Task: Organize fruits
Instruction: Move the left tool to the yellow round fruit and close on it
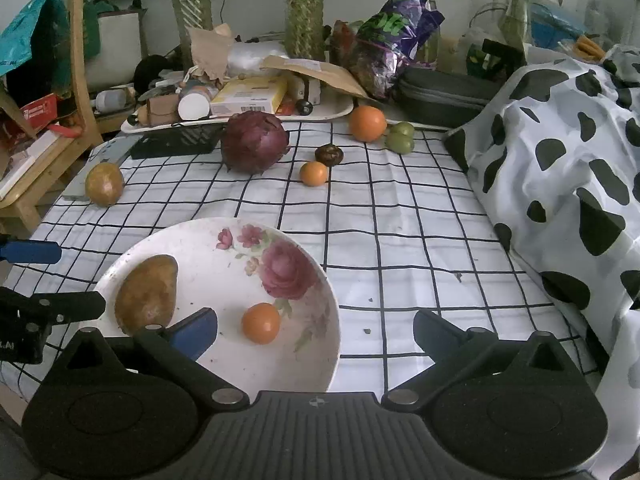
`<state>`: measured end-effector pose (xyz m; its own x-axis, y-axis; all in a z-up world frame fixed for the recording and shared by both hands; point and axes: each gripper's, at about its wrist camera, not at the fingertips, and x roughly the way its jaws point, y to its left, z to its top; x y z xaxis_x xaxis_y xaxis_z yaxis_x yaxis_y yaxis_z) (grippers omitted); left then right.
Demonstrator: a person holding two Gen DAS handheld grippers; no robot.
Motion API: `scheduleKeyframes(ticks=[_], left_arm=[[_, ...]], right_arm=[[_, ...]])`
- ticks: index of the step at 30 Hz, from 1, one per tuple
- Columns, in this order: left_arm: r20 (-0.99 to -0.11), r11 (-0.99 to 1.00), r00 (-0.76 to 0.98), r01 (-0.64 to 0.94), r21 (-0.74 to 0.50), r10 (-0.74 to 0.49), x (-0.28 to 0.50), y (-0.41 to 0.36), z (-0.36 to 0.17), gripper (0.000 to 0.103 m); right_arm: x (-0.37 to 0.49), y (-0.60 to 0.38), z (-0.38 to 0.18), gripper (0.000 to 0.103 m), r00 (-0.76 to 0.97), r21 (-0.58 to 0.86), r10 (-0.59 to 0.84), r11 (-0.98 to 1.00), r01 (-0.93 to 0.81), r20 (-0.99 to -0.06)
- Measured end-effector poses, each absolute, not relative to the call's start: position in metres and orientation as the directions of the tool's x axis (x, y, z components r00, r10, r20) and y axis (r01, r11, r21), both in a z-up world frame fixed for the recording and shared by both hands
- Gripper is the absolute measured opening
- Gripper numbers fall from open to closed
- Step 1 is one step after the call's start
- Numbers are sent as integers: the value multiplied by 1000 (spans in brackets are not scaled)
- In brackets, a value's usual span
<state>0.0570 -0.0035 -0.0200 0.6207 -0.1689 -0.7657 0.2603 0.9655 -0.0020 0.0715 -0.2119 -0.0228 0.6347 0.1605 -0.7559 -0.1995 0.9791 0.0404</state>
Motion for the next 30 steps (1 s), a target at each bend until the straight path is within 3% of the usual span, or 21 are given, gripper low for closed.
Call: scheduleKeyframes(ticks=[8, 18, 30], left_arm=[[-758, 965, 634, 262, 20, -156, 64, -3, -19, 84], [-736, 980, 676, 170, 106, -37, 92, 20, -16, 84], [-767, 1000, 641, 15, -8, -16, 142, 76, -21, 84]], right_arm=[[75, -209, -23, 103, 641, 19, 150, 978, -206, -753], [88, -212, -25, 103, 645, 26, 141, 982, -185, -751], [118, -208, -32, 103, 640, -8, 119, 981, -193, -759]])
